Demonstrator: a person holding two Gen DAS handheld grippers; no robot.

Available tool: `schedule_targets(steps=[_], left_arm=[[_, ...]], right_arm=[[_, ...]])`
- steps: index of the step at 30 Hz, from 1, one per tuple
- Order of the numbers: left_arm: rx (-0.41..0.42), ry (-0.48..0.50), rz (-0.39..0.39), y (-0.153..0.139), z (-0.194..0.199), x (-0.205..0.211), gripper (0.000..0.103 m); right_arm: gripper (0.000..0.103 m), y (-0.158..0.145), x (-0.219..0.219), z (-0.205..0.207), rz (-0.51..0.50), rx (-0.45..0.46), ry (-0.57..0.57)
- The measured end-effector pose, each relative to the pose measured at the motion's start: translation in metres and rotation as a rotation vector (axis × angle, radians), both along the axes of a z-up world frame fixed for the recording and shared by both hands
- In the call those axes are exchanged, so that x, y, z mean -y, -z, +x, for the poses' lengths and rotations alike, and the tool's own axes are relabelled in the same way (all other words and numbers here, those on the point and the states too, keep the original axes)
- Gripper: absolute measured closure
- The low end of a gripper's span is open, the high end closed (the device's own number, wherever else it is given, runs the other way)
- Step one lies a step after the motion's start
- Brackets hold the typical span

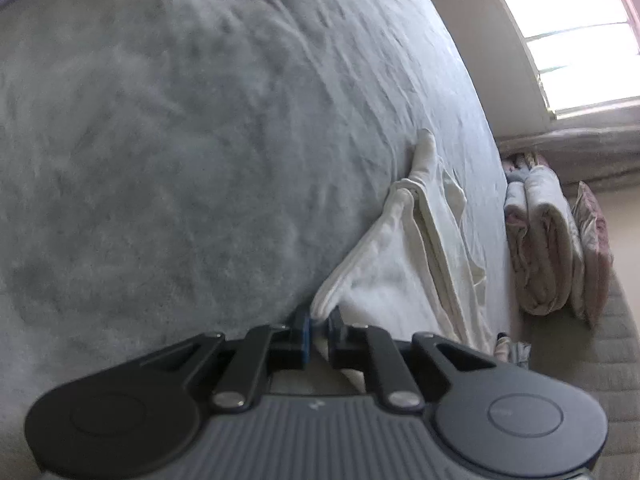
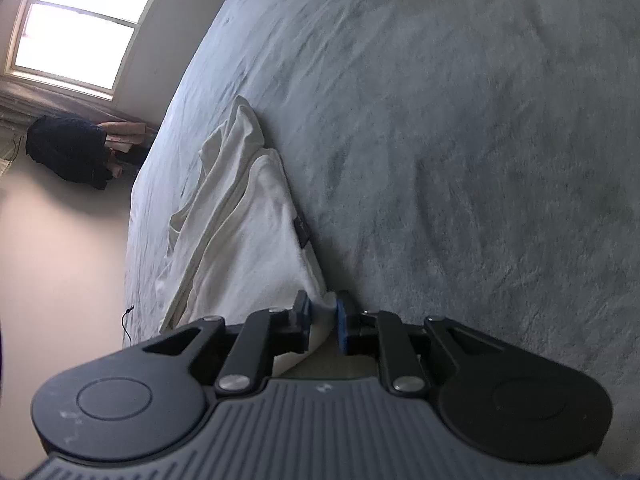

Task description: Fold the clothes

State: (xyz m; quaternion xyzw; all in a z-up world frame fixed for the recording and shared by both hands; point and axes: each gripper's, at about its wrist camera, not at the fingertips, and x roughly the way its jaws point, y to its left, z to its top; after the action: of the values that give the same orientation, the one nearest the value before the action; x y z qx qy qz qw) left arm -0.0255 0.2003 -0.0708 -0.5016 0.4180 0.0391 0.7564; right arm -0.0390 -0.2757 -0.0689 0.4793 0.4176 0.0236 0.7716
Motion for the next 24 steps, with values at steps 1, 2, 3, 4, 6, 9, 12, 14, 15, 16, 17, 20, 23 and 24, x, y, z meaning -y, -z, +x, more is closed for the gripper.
schedule_targets(steps=[1, 2, 3, 4, 6, 9, 12, 14, 15, 16, 17, 20, 23, 24], left_arm=[[0.003, -0.002, 0.003, -0.003, 0.001, 0.0, 0.091], [0.009, -0.002, 0.008, -0.006, 0.001, -0.001, 0.091], [0.028, 0.003, 0.026, -0.011, 0.001, -0.003, 0.088], [0.049, 0.009, 0.041, -0.016, 0.002, -0.005, 0.081], [0.106, 0.027, 0.051, -0.027, 0.006, -0.01, 0.076], [0.184, 0.071, 0.108, -0.041, 0.013, -0.005, 0.072], [0.226, 0.127, 0.169, -0.043, 0.01, 0.002, 0.068], [0.24, 0.168, 0.214, -0.043, 0.013, 0.013, 0.065], [0.249, 0.19, 0.236, -0.043, 0.014, 0.018, 0.063], [0.259, 0.212, 0.26, -0.043, 0.016, 0.024, 0.061], [0.269, 0.235, 0.289, -0.043, 0.022, 0.032, 0.06], [0.301, 0.303, 0.389, -0.045, 0.036, 0.057, 0.052], [0.332, 0.366, 0.532, -0.046, 0.038, 0.078, 0.043], [0.34, 0.386, 0.571, -0.043, 0.029, 0.078, 0.04]], right_arm=[[0.081, -0.002, 0.0, 0.0, -0.003, -0.001, -0.001], [0.08, -0.003, 0.0, 0.0, -0.005, -0.002, -0.001], [0.076, -0.005, 0.001, 0.0, -0.009, -0.003, -0.001], [0.071, -0.006, 0.001, 0.0, -0.016, -0.002, 0.002], [0.066, -0.009, 0.002, 0.0, -0.026, 0.008, 0.011], [0.065, -0.017, -0.001, 0.0, -0.08, 0.034, 0.02], [0.065, -0.02, -0.01, 0.002, -0.162, 0.066, 0.018], [0.065, -0.02, -0.018, 0.002, -0.224, 0.09, 0.004], [0.065, -0.022, -0.023, 0.003, -0.26, 0.104, -0.007], [0.065, -0.023, -0.028, 0.005, -0.301, 0.118, -0.019], [0.064, -0.025, -0.035, 0.008, -0.346, 0.135, -0.035], [0.059, -0.033, -0.056, 0.015, -0.499, 0.204, -0.096], [0.053, -0.037, -0.075, 0.02, -0.625, 0.27, -0.161], [0.049, -0.036, -0.081, 0.022, -0.661, 0.292, -0.187]])
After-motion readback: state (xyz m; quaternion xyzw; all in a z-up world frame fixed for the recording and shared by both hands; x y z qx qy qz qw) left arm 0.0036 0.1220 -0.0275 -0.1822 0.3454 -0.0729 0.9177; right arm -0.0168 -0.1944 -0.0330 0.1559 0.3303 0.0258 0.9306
